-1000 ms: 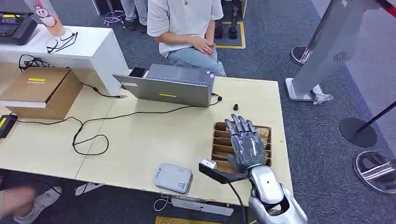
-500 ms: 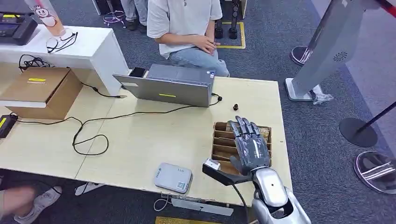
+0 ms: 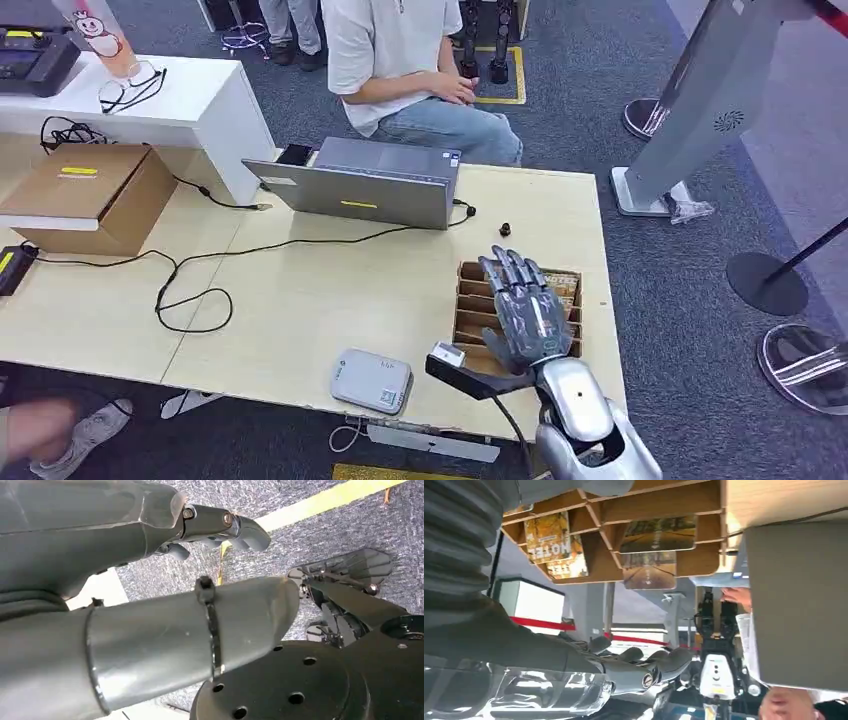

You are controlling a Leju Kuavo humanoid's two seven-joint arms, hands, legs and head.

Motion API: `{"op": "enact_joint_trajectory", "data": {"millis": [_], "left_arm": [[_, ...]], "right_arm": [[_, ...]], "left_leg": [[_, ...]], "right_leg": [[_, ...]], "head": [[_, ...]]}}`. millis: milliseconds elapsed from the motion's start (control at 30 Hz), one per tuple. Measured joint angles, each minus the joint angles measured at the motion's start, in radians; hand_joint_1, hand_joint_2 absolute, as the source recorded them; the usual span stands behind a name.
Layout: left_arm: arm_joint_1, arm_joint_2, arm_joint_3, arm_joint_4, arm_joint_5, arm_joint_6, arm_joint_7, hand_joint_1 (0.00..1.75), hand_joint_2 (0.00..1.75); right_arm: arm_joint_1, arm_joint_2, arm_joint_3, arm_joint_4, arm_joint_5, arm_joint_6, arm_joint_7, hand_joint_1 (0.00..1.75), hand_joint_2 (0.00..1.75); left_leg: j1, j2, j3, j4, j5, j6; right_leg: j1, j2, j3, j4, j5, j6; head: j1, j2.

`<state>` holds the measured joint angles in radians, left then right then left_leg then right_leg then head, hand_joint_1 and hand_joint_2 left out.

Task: Pass the card to the sensor for recognition and then transmit it.

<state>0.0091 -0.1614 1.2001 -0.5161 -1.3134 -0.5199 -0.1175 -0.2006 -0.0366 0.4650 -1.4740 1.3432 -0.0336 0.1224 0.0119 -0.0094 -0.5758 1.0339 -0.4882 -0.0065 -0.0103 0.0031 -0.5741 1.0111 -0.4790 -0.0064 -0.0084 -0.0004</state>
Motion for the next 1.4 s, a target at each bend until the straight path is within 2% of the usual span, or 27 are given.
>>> {"op": "enact_joint_trajectory", "data": {"millis": [33, 100, 133, 200, 267, 367, 400, 467, 500, 533, 700, 767, 833, 1000, 1400], "left_arm": [[0.0, 0.001, 0.0, 0.002, 0.0, 0.0, 0.0, 0.0, 0.0], [0.0, 0.001, 0.001, 0.003, 0.0, 0.0, -0.001, 0.0, 0.0], [0.0, 0.001, 0.001, 0.003, -0.002, 0.0, -0.001, 0.0, 0.0], [0.0, 0.002, 0.002, 0.004, -0.003, 0.0, -0.001, 0.0, 0.0], [0.0, 0.002, 0.002, 0.004, -0.003, 0.0, -0.001, 0.0, 0.0], [0.0, 0.002, 0.004, 0.004, -0.006, -0.002, -0.001, 0.0, 0.0], [0.0, 0.002, 0.005, 0.004, -0.006, -0.002, -0.001, 0.0, 0.0], [0.0, 0.002, 0.008, 0.004, -0.007, -0.003, -0.001, 0.0, 0.0], [0.0, 0.002, 0.008, 0.004, -0.009, -0.003, -0.001, 0.0, 0.0], [0.0, 0.002, 0.01, 0.004, -0.01, -0.004, -0.001, 0.0, 0.0], [0.0, 0.002, 0.018, 0.004, -0.013, -0.006, -0.001, 0.0, 0.0], [0.0, 0.002, 0.019, 0.004, -0.014, -0.007, -0.001, 0.0, 0.0], [0.0, 0.002, 0.02, 0.004, -0.014, -0.007, -0.001, 0.0, 0.0], [-0.002, 0.006, 0.022, 0.013, -0.021, -0.006, -0.001, 0.0, 0.0], [-0.011, 0.018, 0.031, 0.043, -0.033, 0.012, -0.007, 0.0, 0.0]], "right_arm": [[-0.003, 0.001, 0.005, 0.002, 0.0, 0.001, -0.002, 0.65, 1.75], [-0.006, 0.004, 0.01, 0.004, -0.002, 0.002, -0.007, 0.42, 1.75], [-0.009, 0.005, 0.011, 0.007, -0.003, 0.002, -0.008, 0.42, 1.75], [-0.014, 0.008, 0.017, 0.013, -0.011, 0.004, -0.009, 0.47, 1.75], [-0.019, 0.011, 0.024, 0.02, -0.014, 0.005, -0.01, 0.63, 1.75], [-0.029, 0.016, 0.033, 0.032, -0.019, 0.006, -0.014, 0.63, 1.75], [-0.032, 0.018, 0.035, 0.037, -0.019, 0.006, -0.015, 0.58, 1.75], [-0.042, 0.022, 0.036, 0.048, -0.022, 0.006, -0.015, 0.61, 1.75], [-0.047, 0.023, 0.037, 0.053, -0.025, 0.006, -0.015, 0.72, 1.75], [-0.051, 0.024, 0.038, 0.058, -0.03, 0.006, -0.015, 0.73, 1.75], [-0.068, 0.033, 0.042, 0.089, -0.036, 0.006, -0.014, 0.66, 1.75], [-0.076, 0.036, 0.042, 0.102, -0.037, 0.006, -0.013, 0.66, 1.75], [-0.083, 0.038, 0.042, 0.114, -0.038, 0.006, -0.01, 0.75, 1.75], [-0.106, 0.042, 0.042, 0.149, -0.054, 0.0, -0.004, 0.66, 1.75], [-0.126, 0.042, 0.027, 0.195, -0.053, -0.019, 0.013, 0.68, 1.75]], "left_leg": [[0.0, 0.0, 0.0, 0.0, 0.0, 0.0], [0.0, 0.0, 0.0, 0.0, 0.0, 0.0], [0.0, 0.0, 0.0, 0.0, 0.0, 0.0], [0.0, 0.0, 0.0, 0.0, 0.0, 0.0], [0.0, 0.0, 0.0, 0.0, 0.0, 0.0], [0.0, 0.0, 0.0, 0.0, 0.0, 0.0], [0.0, 0.0, 0.0, 0.0, 0.0, 0.0], [0.0, 0.0, 0.0, 0.0, 0.0, 0.0], [0.0, 0.0, 0.0, 0.0, 0.0, 0.0], [0.0, 0.0, 0.0, 0.0, 0.0, 0.0], [0.0, 0.0, 0.0, 0.0, 0.0, 0.0], [0.0, 0.0, 0.0, 0.0, 0.0, 0.0], [0.0, 0.0, 0.0, 0.0, 0.0, 0.0], [0.0, 0.0, 0.0, 0.0, 0.0, 0.0], [0.0, 0.0, 0.0, 0.0, 0.0, 0.0]], "right_leg": [[0.0, 0.0, 0.0, 0.0, 0.0, 0.0], [0.0, 0.0, 0.0, 0.0, 0.0, 0.0], [0.0, 0.0, 0.0, 0.0, 0.0, 0.0], [0.0, 0.0, 0.0, 0.0, 0.0, 0.0], [0.0, 0.0, 0.0, 0.0, 0.0, 0.0], [0.0, 0.0, 0.0, 0.0, 0.0, 0.0], [0.0, 0.0, 0.0, 0.0, 0.0, 0.0], [0.0, 0.0, 0.0, 0.0, 0.0, 0.0], [0.0, 0.0, 0.0, 0.0, 0.0, 0.0], [0.0, 0.0, 0.0, 0.0, 0.0, 0.0], [0.0, 0.0, 0.0, 0.0, 0.0, 0.0], [0.0, 0.0, 0.0, 0.0, 0.0, 0.0], [0.0, 0.0, 0.0, 0.0, 0.0, 0.0], [0.0, 0.0, 0.0, 0.0, 0.0, 0.0], [0.0, 0.0, 0.0, 0.0, 0.0, 0.0]], "head": [[0.0, 0.0], [0.0, 0.0], [0.0, 0.0], [0.0, 0.0], [0.0, 0.0], [0.0, 0.0], [0.0, 0.0], [0.0, 0.0], [0.0, 0.0], [0.0, 0.0], [0.0, 0.0], [0.0, 0.0], [0.0, 0.0], [0.0, 0.0], [0.0, 0.0]]}}
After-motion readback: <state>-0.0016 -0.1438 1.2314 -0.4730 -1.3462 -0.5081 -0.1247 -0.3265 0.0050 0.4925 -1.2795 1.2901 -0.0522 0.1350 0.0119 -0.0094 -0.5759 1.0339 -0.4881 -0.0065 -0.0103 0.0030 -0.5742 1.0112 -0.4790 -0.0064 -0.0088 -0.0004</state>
